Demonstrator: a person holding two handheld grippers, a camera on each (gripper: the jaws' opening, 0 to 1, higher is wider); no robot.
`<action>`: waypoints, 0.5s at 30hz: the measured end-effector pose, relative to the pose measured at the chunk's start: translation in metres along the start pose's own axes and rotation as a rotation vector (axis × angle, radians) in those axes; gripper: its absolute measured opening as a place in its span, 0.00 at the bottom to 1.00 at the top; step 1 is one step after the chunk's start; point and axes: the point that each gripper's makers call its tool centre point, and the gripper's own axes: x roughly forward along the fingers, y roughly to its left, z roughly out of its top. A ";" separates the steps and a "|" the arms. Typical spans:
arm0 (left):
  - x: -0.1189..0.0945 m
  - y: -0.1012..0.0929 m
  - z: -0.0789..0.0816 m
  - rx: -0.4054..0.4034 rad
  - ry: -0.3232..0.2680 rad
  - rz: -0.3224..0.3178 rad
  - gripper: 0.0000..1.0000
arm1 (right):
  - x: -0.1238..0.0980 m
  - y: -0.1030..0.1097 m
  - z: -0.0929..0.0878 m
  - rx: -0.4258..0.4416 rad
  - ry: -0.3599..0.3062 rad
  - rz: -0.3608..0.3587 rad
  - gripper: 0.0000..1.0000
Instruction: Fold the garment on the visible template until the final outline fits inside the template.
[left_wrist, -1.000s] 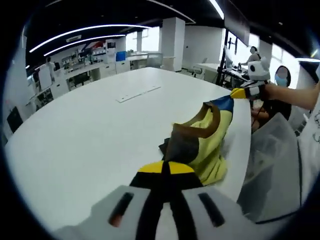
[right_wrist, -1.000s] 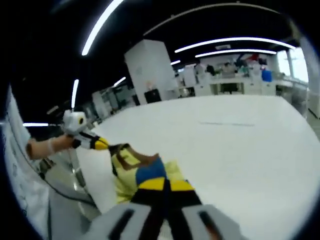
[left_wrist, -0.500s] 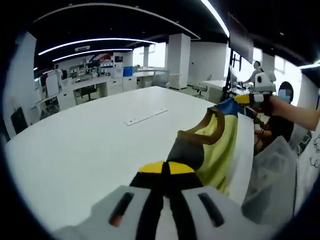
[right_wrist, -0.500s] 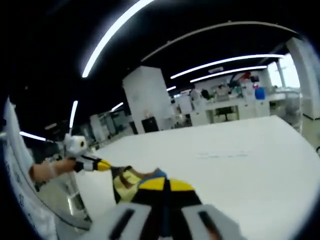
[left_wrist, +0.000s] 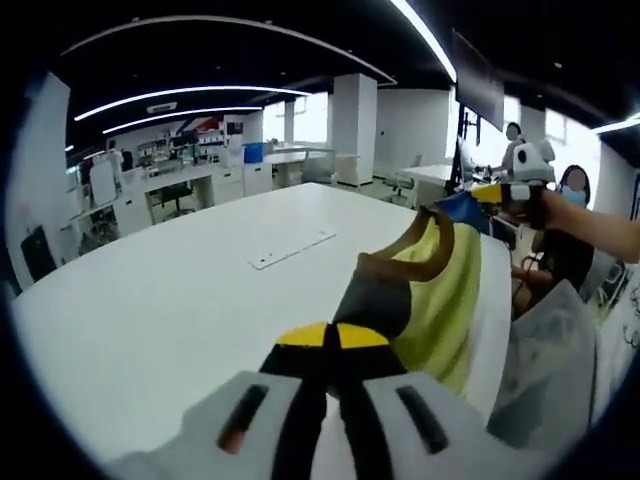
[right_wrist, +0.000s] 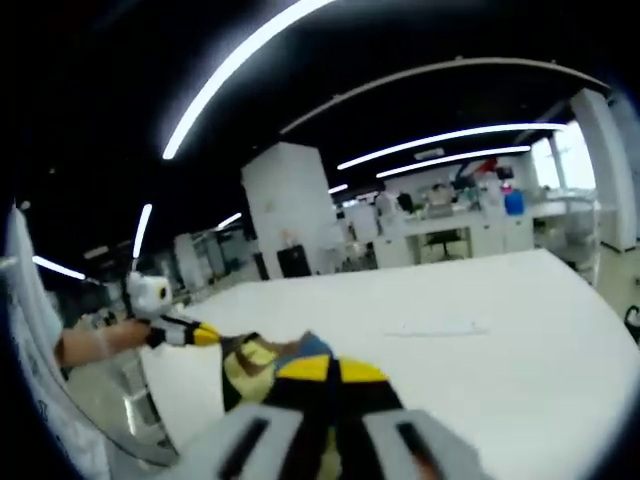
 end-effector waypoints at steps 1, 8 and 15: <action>0.001 -0.002 0.002 0.012 0.005 -0.002 0.00 | 0.000 0.000 0.002 -0.006 0.001 0.000 0.00; 0.009 -0.018 0.013 0.026 0.011 0.011 0.00 | 0.008 -0.014 0.015 -0.020 -0.007 0.008 0.00; 0.013 -0.011 0.017 -0.003 0.000 0.070 0.00 | 0.024 -0.024 0.019 -0.034 0.002 0.034 0.00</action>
